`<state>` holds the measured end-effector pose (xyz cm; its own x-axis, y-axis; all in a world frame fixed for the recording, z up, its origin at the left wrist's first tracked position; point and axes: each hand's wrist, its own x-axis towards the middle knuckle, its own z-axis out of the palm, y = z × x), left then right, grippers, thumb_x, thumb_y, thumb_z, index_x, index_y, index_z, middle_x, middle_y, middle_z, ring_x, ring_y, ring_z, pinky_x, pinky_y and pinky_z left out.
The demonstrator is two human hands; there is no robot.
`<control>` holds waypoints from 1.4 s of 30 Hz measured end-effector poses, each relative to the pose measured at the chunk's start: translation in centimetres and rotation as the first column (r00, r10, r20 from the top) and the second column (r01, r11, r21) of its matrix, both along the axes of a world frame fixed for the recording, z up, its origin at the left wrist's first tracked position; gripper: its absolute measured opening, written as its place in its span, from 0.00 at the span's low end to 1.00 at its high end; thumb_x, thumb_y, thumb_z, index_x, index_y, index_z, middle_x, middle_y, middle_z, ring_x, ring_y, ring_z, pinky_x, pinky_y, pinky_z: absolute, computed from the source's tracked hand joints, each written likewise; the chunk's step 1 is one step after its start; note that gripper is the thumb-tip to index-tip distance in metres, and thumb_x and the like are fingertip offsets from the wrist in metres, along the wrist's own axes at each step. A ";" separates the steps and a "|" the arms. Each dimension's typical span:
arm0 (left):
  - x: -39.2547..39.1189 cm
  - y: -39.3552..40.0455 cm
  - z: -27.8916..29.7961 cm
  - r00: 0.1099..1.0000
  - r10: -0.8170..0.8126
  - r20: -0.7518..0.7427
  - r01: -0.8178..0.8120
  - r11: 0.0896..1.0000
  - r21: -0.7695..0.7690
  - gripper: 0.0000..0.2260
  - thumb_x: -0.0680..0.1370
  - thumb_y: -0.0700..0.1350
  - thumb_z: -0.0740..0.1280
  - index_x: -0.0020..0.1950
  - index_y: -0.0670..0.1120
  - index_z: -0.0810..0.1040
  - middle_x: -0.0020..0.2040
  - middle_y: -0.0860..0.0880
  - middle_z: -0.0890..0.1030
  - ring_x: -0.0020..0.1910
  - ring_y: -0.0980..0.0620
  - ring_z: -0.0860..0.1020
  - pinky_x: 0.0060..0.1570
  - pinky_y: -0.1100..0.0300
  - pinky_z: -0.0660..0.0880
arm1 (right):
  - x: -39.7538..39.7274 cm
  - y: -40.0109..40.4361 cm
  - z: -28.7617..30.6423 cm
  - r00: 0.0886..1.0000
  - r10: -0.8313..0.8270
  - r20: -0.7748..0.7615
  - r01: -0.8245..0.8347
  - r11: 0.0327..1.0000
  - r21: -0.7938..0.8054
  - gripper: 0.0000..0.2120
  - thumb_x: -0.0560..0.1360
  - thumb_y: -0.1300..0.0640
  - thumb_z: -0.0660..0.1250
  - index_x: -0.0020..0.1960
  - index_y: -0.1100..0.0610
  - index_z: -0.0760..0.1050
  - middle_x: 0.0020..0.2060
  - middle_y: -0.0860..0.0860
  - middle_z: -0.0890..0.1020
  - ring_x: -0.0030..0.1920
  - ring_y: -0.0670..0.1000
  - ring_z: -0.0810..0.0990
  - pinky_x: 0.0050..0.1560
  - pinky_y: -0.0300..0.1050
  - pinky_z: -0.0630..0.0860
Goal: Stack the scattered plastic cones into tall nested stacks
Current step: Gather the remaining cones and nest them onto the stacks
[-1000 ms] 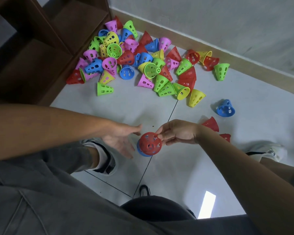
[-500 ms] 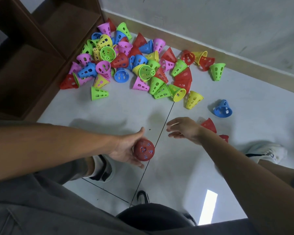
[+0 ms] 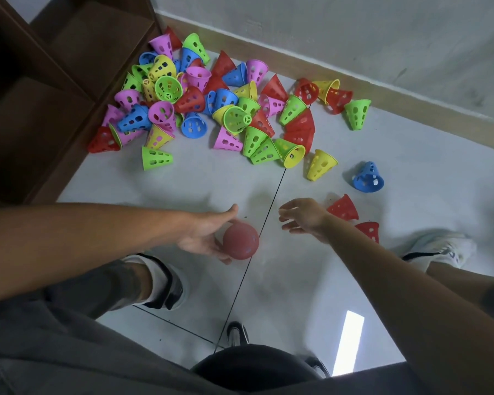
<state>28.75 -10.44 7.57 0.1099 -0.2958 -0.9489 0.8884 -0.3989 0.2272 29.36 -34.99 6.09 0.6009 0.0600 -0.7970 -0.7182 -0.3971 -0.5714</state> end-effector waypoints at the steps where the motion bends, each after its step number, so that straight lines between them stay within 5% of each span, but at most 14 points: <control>1: 0.1 0.0 0.1 1.000 -0.010 -0.011 0.010 1.000 0.000 0.32 0.76 0.72 0.54 0.71 0.53 0.66 0.62 0.29 0.75 0.51 0.35 0.80 0.52 0.54 0.80 | -0.6 0.6 -0.4 0.999 0.023 -0.046 -0.022 1.000 0.019 0.10 0.81 0.55 0.66 0.58 0.58 0.76 0.58 0.60 0.80 0.47 0.56 0.82 0.53 0.52 0.80; 6: 0.0 -0.6 2.0 0.995 -0.078 0.056 0.077 0.997 0.003 0.36 0.70 0.72 0.65 0.72 0.54 0.66 0.67 0.36 0.72 0.55 0.38 0.81 0.59 0.46 0.78 | -2.9 3.3 -2.8 0.968 0.058 -0.245 -0.019 0.987 0.161 0.26 0.80 0.48 0.67 0.74 0.56 0.65 0.68 0.55 0.71 0.60 0.60 0.78 0.51 0.54 0.80; 9: -1.0 -1.3 3.0 0.977 -0.141 0.159 0.155 0.984 -0.085 0.34 0.67 0.66 0.73 0.69 0.58 0.67 0.67 0.46 0.69 0.63 0.41 0.76 0.60 0.42 0.77 | -3.1 4.1 -4.2 0.960 0.050 -0.276 0.010 0.977 0.211 0.25 0.80 0.48 0.65 0.73 0.56 0.66 0.69 0.55 0.71 0.61 0.60 0.77 0.56 0.57 0.80; 13: -2.3 -1.2 2.6 0.938 -0.142 0.315 0.158 0.987 -0.026 0.35 0.66 0.55 0.79 0.69 0.60 0.67 0.66 0.53 0.71 0.62 0.50 0.77 0.57 0.48 0.79 | -3.1 4.6 -4.7 0.953 0.030 -0.301 0.046 0.969 0.242 0.20 0.82 0.47 0.62 0.69 0.56 0.71 0.67 0.56 0.75 0.62 0.60 0.77 0.57 0.58 0.80; 18: -2.3 0.4 2.4 0.939 -0.003 0.344 0.035 0.996 -0.084 0.34 0.61 0.54 0.78 0.65 0.59 0.73 0.65 0.52 0.75 0.58 0.49 0.81 0.57 0.54 0.79 | -3.4 5.0 -4.7 0.946 -0.057 -0.318 0.142 0.958 0.248 0.20 0.83 0.46 0.59 0.68 0.59 0.71 0.62 0.57 0.77 0.56 0.58 0.78 0.54 0.54 0.78; 24: -2.1 0.3 2.1 0.941 0.166 0.294 -0.132 0.982 -0.132 0.27 0.67 0.49 0.76 0.64 0.54 0.74 0.61 0.47 0.78 0.53 0.46 0.82 0.59 0.52 0.79 | -2.8 5.4 -4.4 0.942 -0.170 -0.288 0.244 0.939 0.244 0.17 0.83 0.44 0.58 0.59 0.58 0.72 0.50 0.54 0.77 0.46 0.53 0.80 0.48 0.49 0.77; 33: -0.4 -5.4 2.3 0.913 0.204 0.353 -0.143 0.971 -0.190 0.23 0.75 0.50 0.74 0.66 0.51 0.70 0.63 0.46 0.76 0.54 0.48 0.83 0.50 0.58 0.80 | -0.8 2.1 -5.2 0.947 -0.300 -0.116 0.316 0.934 0.166 0.25 0.81 0.38 0.56 0.64 0.58 0.75 0.60 0.57 0.81 0.52 0.54 0.82 0.43 0.46 0.76; 38: 1.3 -8.5 2.8 0.913 0.017 0.408 0.015 0.997 -0.076 0.29 0.71 0.64 0.73 0.67 0.54 0.68 0.60 0.50 0.77 0.55 0.51 0.82 0.62 0.51 0.77 | 0.4 -0.1 -4.8 0.924 -0.376 -0.074 0.383 0.905 0.184 0.24 0.82 0.38 0.55 0.64 0.56 0.75 0.62 0.56 0.79 0.61 0.55 0.78 0.54 0.53 0.79; 42: 3.5 -8.9 5.3 0.857 -0.305 0.416 0.300 0.951 0.078 0.30 0.74 0.71 0.60 0.70 0.56 0.66 0.65 0.54 0.73 0.59 0.53 0.73 0.70 0.42 0.65 | 3.0 -0.9 -3.3 0.886 -0.464 -0.004 0.453 0.862 0.227 0.23 0.83 0.42 0.54 0.69 0.55 0.72 0.66 0.54 0.76 0.64 0.55 0.74 0.55 0.52 0.75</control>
<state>32.29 -19.36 12.83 0.4036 -0.3698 -0.8369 0.5459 -0.6367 0.5446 32.32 -35.92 2.83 0.6411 -0.0654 -0.7646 -0.7574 0.1068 -0.6442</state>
